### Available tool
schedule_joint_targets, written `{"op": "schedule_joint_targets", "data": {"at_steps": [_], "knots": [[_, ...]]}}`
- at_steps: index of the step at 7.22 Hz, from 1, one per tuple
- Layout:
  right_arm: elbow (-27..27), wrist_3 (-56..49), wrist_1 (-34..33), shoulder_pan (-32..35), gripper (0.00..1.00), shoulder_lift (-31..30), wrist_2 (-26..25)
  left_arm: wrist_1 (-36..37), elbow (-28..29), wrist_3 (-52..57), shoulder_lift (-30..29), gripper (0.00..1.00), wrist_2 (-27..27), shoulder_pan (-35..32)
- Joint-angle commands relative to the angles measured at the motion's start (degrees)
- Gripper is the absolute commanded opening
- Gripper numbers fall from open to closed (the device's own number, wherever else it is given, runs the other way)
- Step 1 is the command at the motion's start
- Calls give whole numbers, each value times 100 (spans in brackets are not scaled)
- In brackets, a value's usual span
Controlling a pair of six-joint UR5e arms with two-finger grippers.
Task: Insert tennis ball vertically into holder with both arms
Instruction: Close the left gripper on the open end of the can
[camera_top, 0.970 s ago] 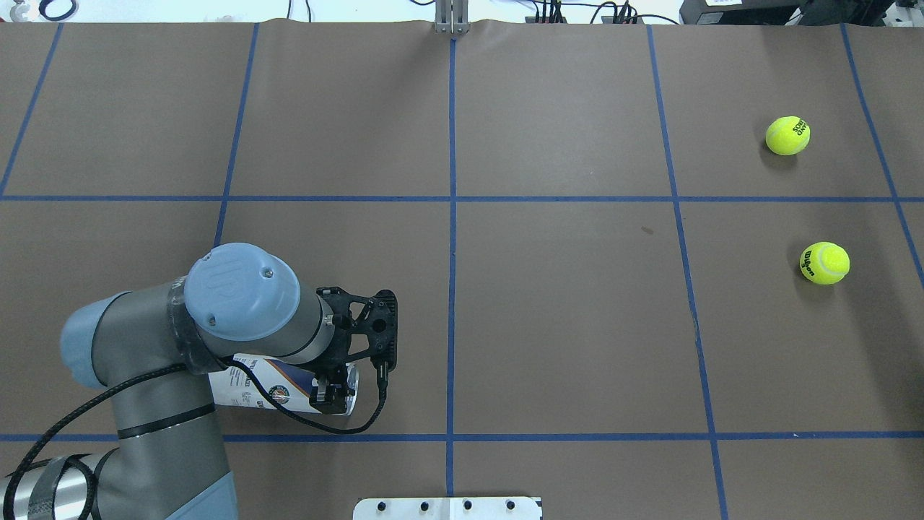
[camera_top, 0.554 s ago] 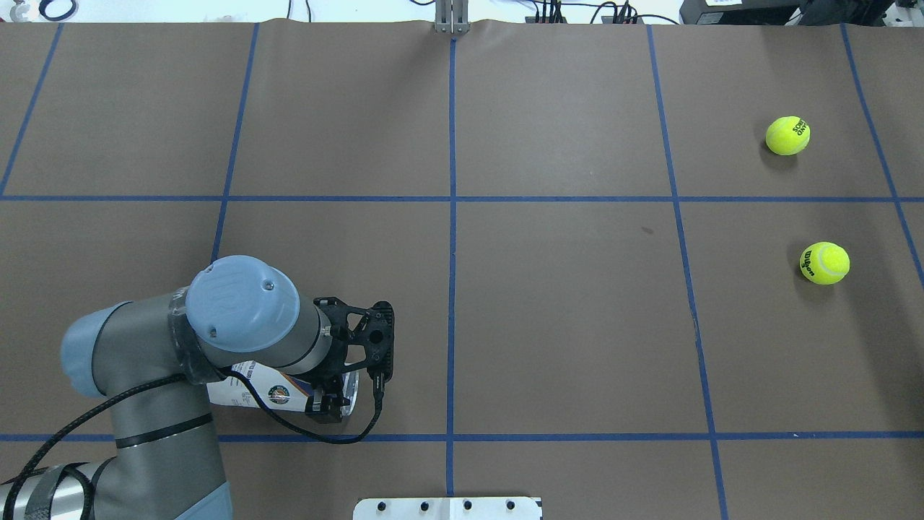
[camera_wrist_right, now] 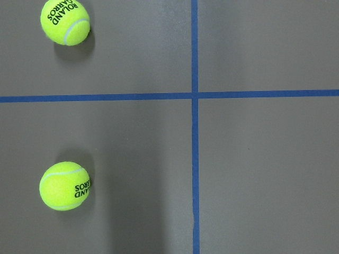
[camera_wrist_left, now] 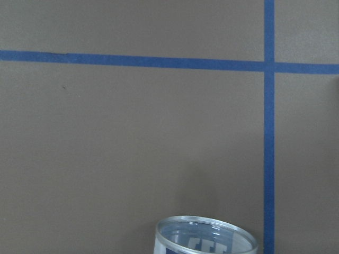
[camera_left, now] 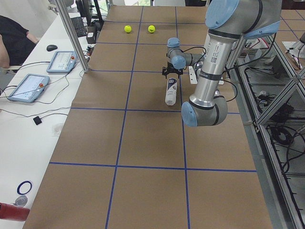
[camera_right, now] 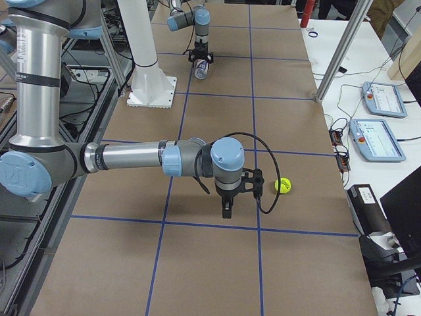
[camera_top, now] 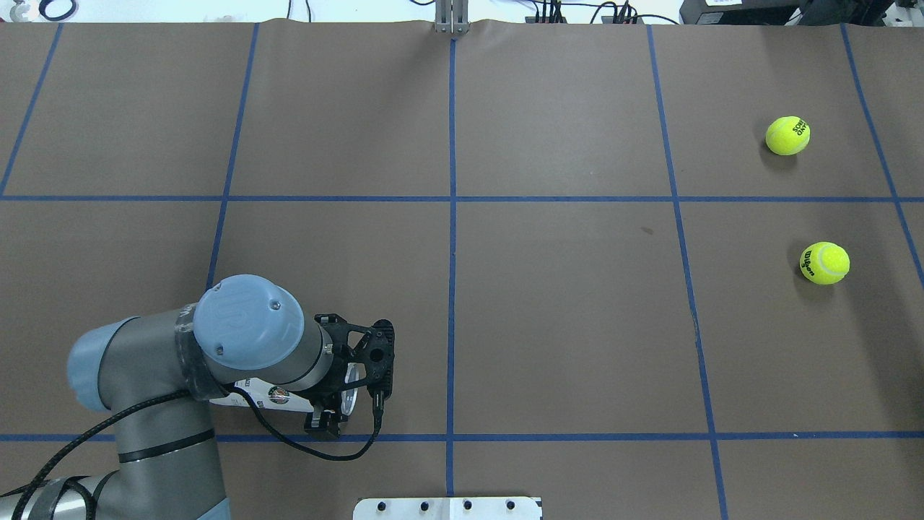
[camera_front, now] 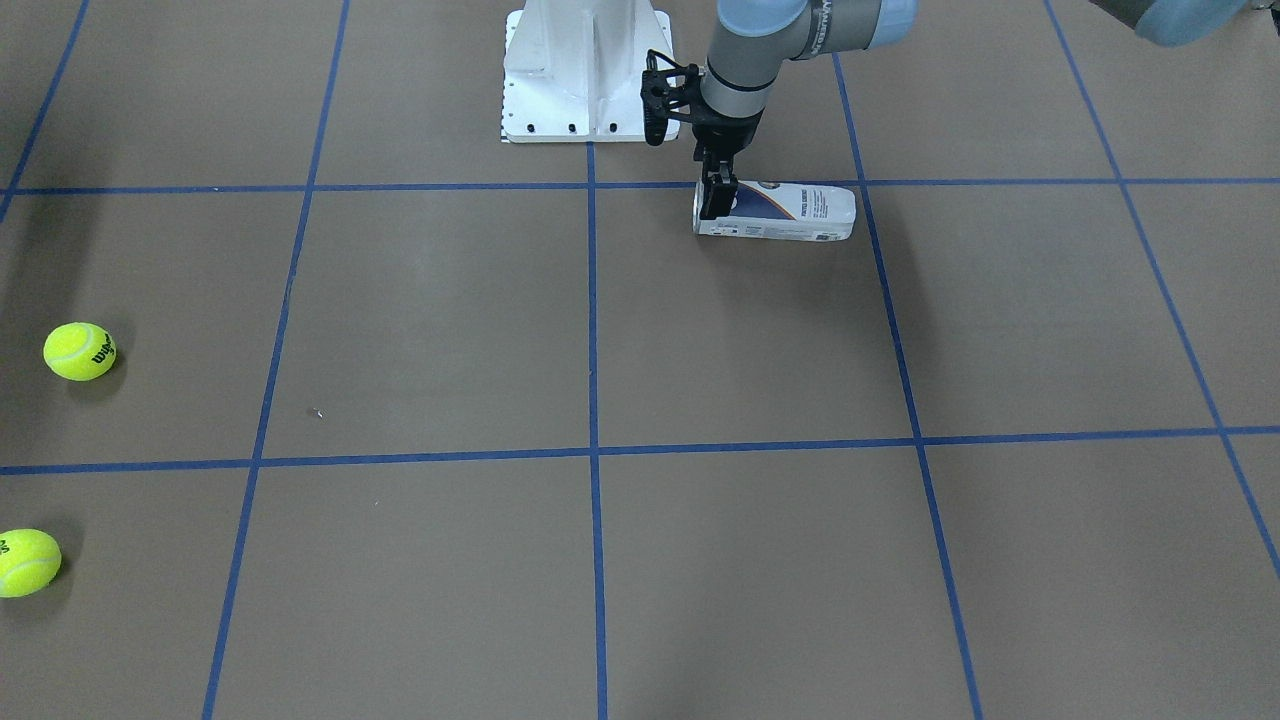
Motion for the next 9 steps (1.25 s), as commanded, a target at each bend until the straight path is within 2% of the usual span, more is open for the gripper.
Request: {"op": "schedule_joint_targets", "data": {"at_steps": [1, 9], "knots": [[-31, -19, -1, 0, 99, 5, 0, -7, 91, 0, -12, 99, 1, 46], [-145, -80, 8, 0, 99, -4, -18, -77, 556, -9, -231, 99, 106, 134]]}}
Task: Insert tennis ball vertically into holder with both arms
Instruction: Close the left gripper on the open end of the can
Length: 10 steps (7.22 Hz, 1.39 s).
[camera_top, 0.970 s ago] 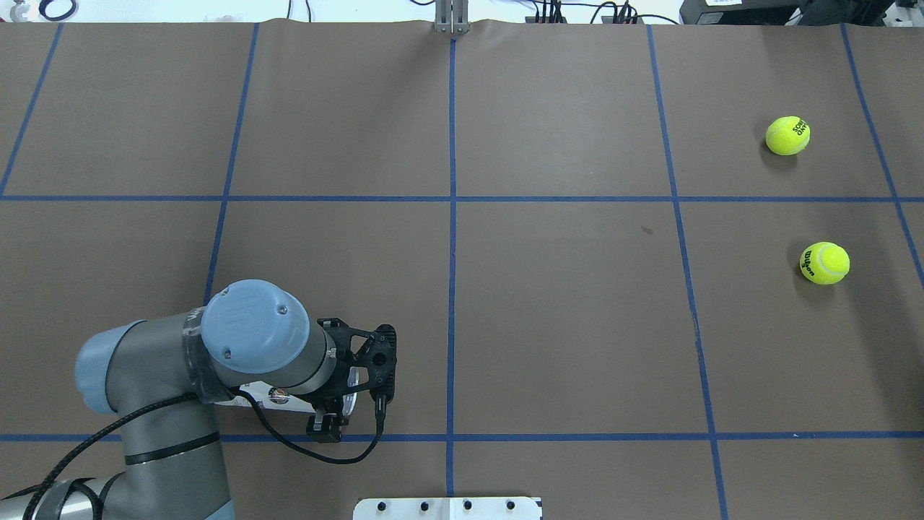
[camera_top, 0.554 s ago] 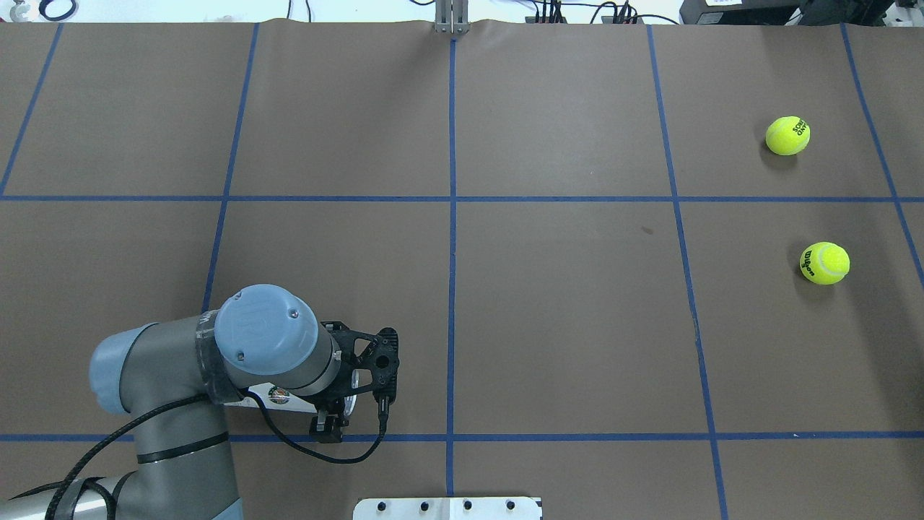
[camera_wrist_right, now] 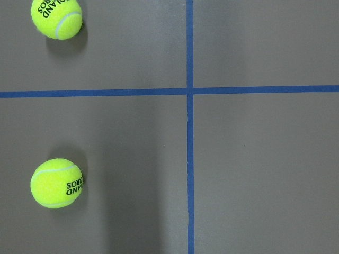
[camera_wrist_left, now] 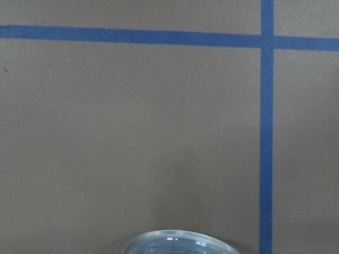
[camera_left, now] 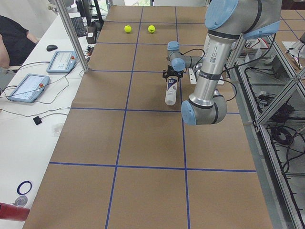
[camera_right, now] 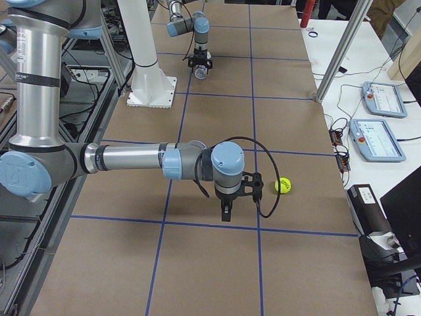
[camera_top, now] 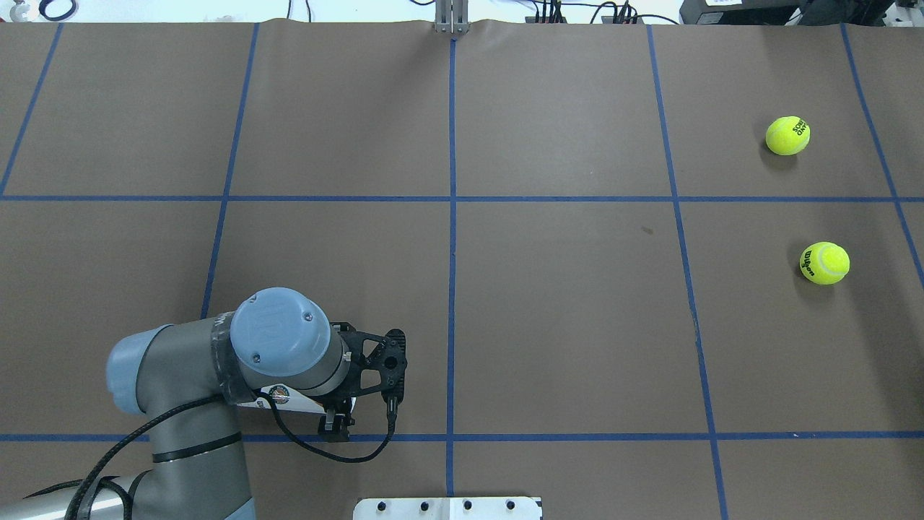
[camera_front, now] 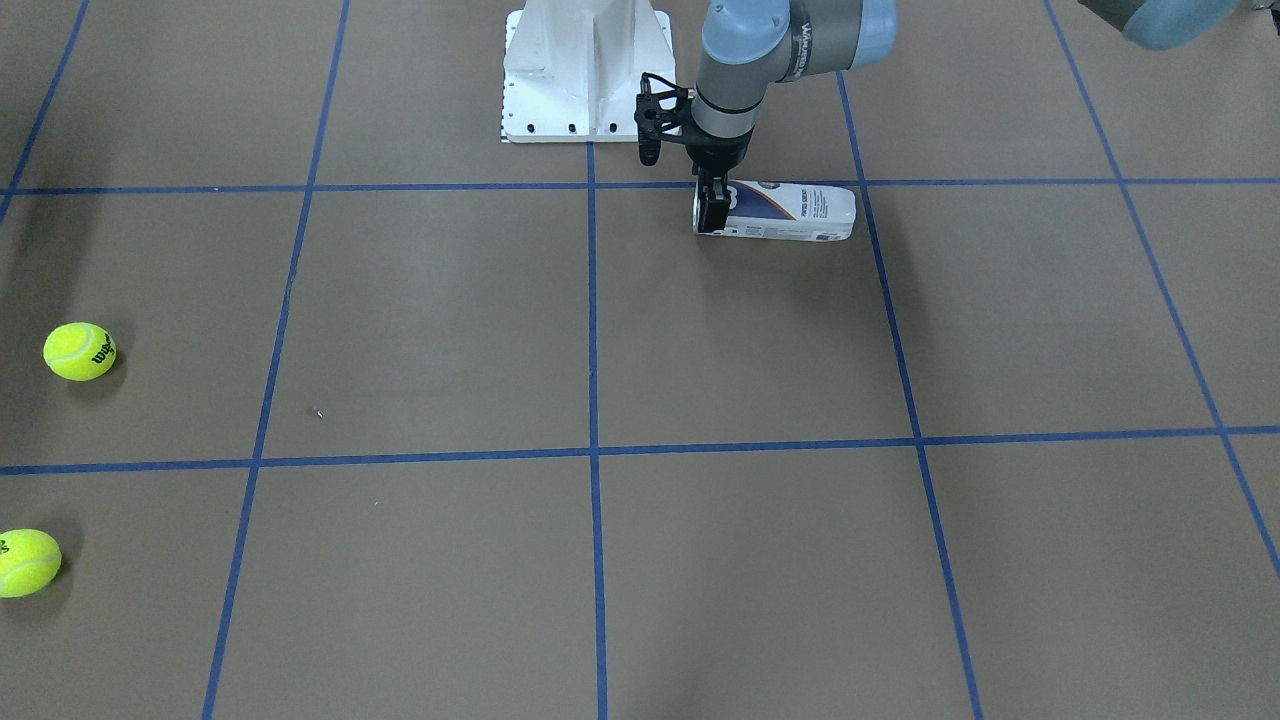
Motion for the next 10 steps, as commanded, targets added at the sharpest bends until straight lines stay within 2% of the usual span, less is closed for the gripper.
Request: {"op": "schedule_joint_targets", "data": {"at_steps": [1, 5, 6, 8, 9, 10], "knots": [[-36, 0, 0, 0, 99, -1, -7, -4, 89, 3, -54, 99, 1, 13], [-37, 0, 0, 0, 99, -1, 2, 5, 89, -6, -54, 99, 1, 22], [-28, 9, 0, 0, 99, -1, 2, -4, 80, -14, -54, 95, 1, 13], [-19, 0, 0, 0, 99, -1, 11, 5, 80, -23, -45, 77, 1, 13], [-2, 9, 0, 0, 99, -10, 11, 5, 63, -58, -54, 59, 1, 13], [16, 9, 0, 9, 99, -19, 20, 5, -42, -58, -54, 45, 10, 5]]}}
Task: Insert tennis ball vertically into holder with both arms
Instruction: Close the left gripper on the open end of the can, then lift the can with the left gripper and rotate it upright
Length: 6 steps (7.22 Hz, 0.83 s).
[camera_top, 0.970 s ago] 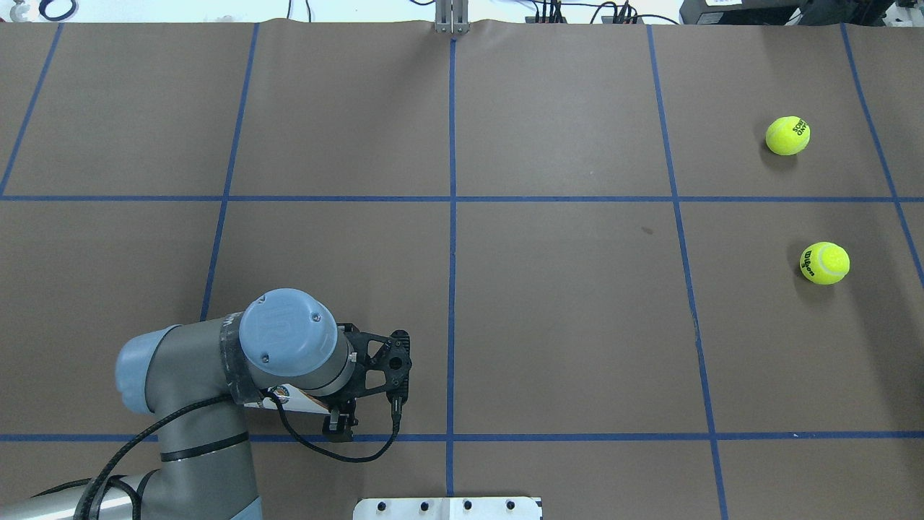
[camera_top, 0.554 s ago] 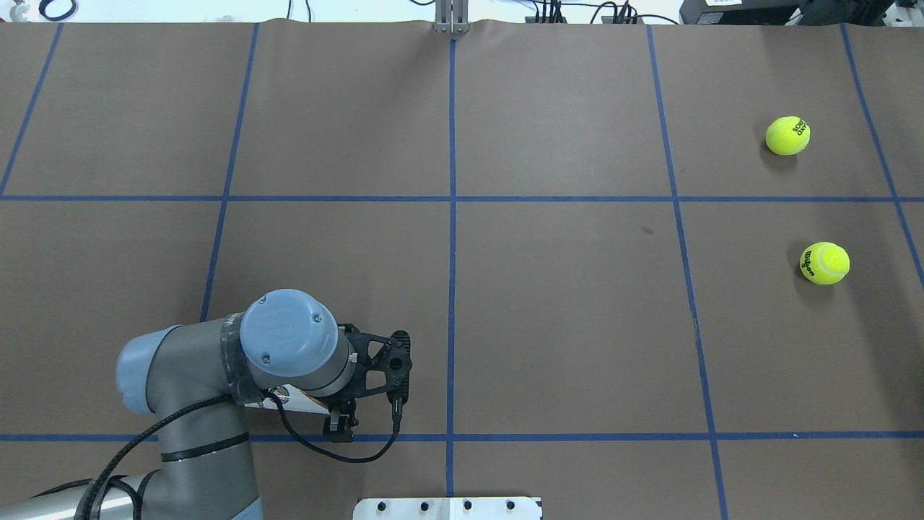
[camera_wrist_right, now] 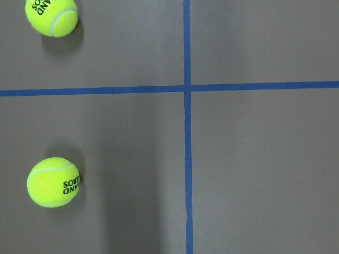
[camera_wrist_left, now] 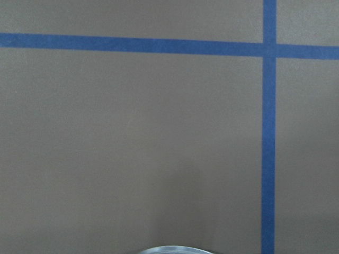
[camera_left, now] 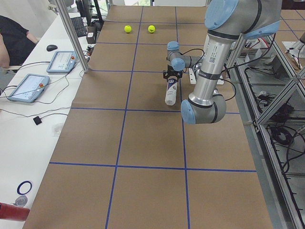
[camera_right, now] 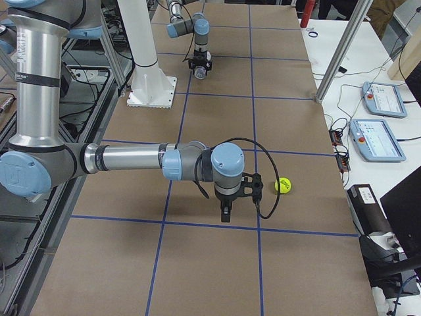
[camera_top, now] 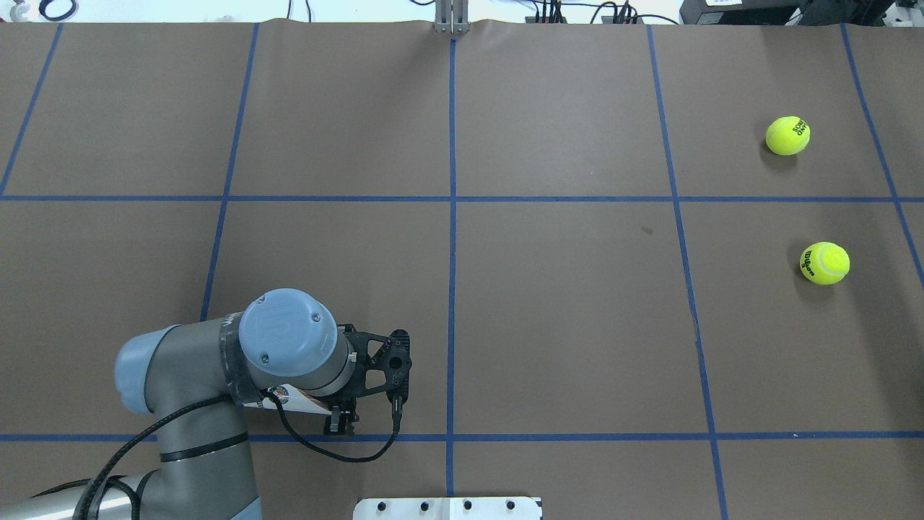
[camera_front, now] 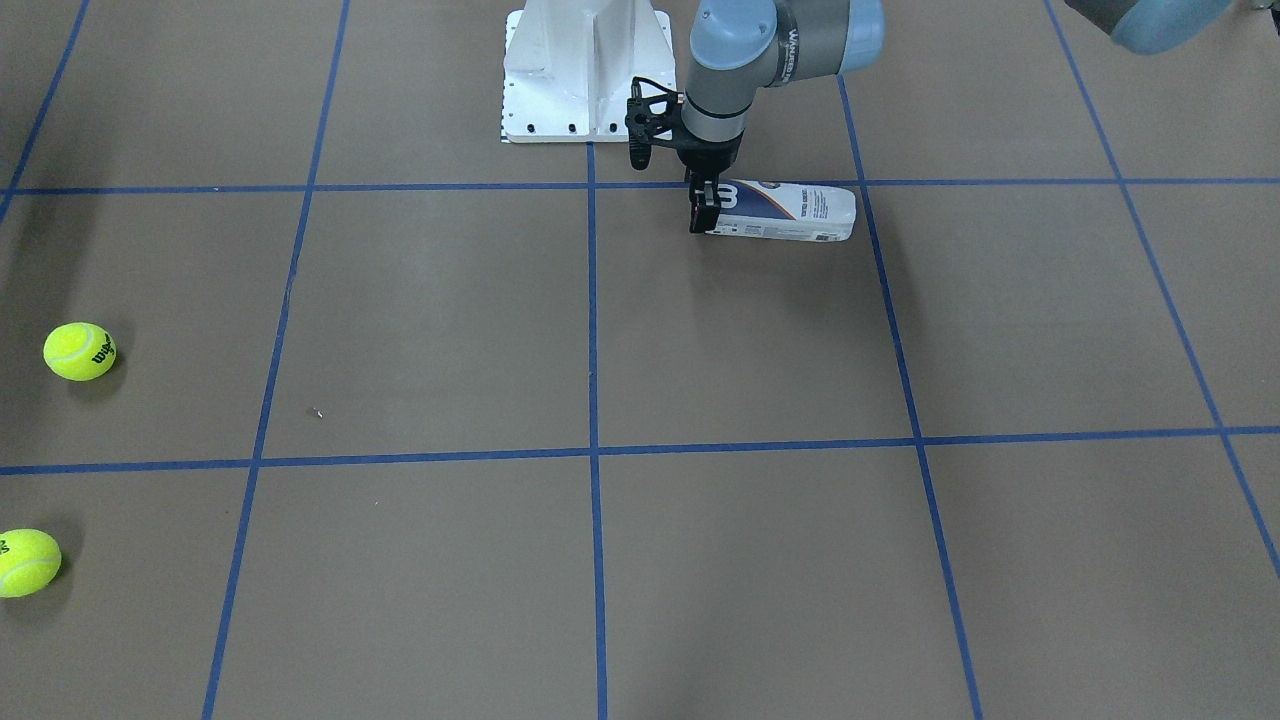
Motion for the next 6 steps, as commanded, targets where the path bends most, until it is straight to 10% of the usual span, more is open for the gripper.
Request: {"op": "schedule_joint_targets", "data": {"at_steps": [1, 6], "knots": [[29, 3, 0, -1, 99, -9, 7, -1, -101, -22, -31, 37, 7, -8], [170, 3, 0, 7, 99, 35, 7, -462, -250, -1099, -1128, 34, 637, -157]]}}
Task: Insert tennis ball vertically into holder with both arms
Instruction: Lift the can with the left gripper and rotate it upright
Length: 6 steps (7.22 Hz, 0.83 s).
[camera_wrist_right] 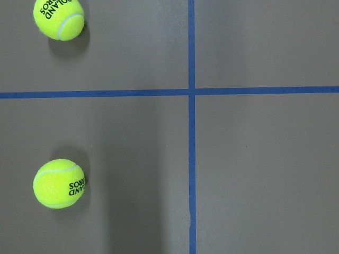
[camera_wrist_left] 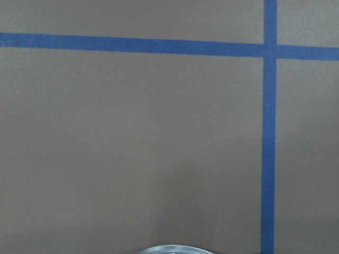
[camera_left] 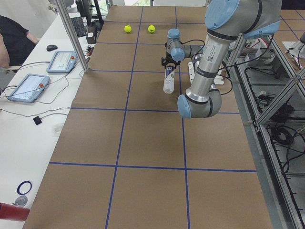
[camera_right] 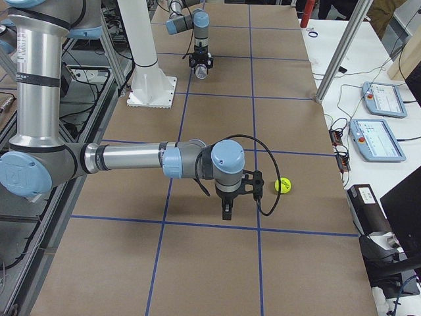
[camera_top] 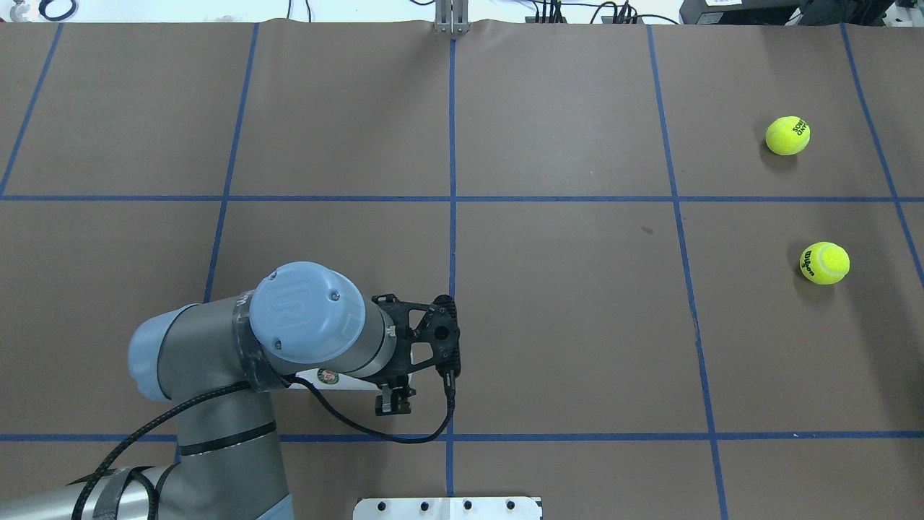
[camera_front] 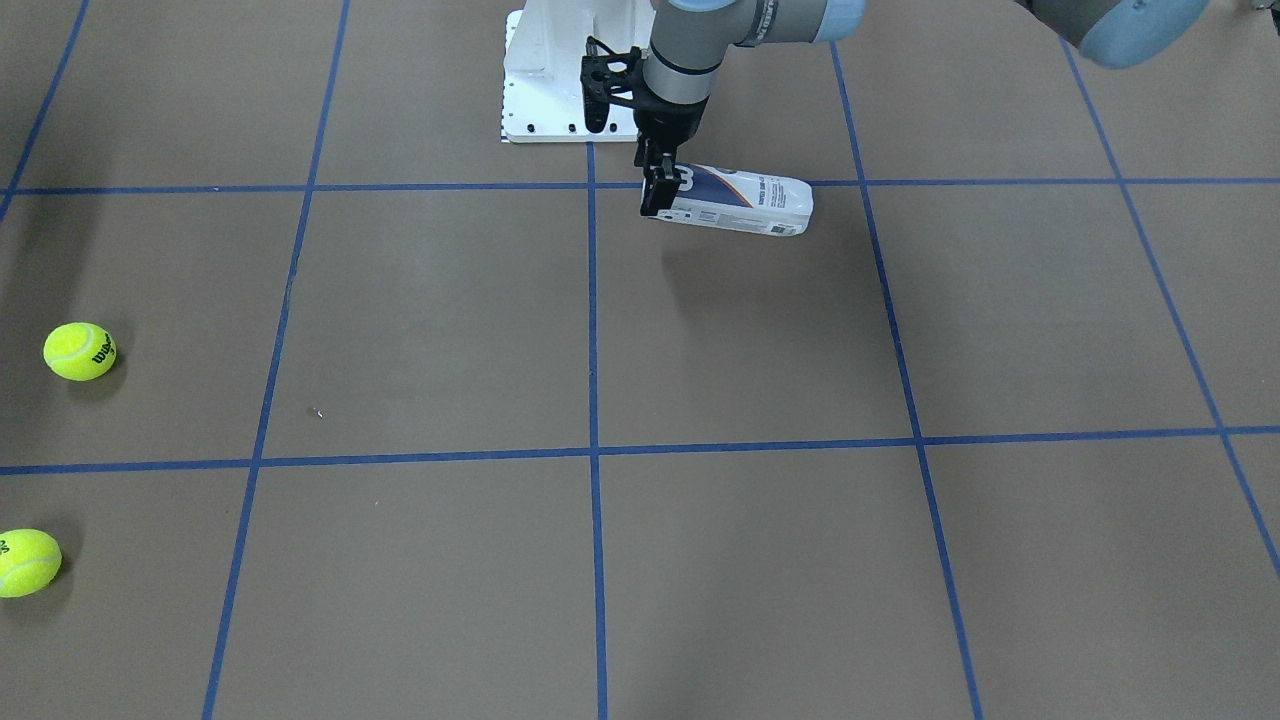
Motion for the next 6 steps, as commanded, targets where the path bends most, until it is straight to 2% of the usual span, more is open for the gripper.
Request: {"op": "schedule_joint_targets", "data": {"at_steps": [1, 2, 3, 4, 6], "knots": [[60, 0, 0, 2, 99, 25, -9, -1201, 20, -874, -321, 34, 653, -75], [60, 0, 9, 2, 99, 34, -9, -2158, 72, -1270, -312, 37, 1004, -111], [69, 0, 9, 2, 99, 43, -9, -2715, 108, -1805, -304, 37, 1486, -102], [104, 9, 9, 2, 99, 52, -17, -3521, 369, -2367, -303, 37, 1918, -85], [148, 17, 9, 2, 99, 52, -18, -5673, 1211, -2951, -312, 40, 2910, -67]]}}
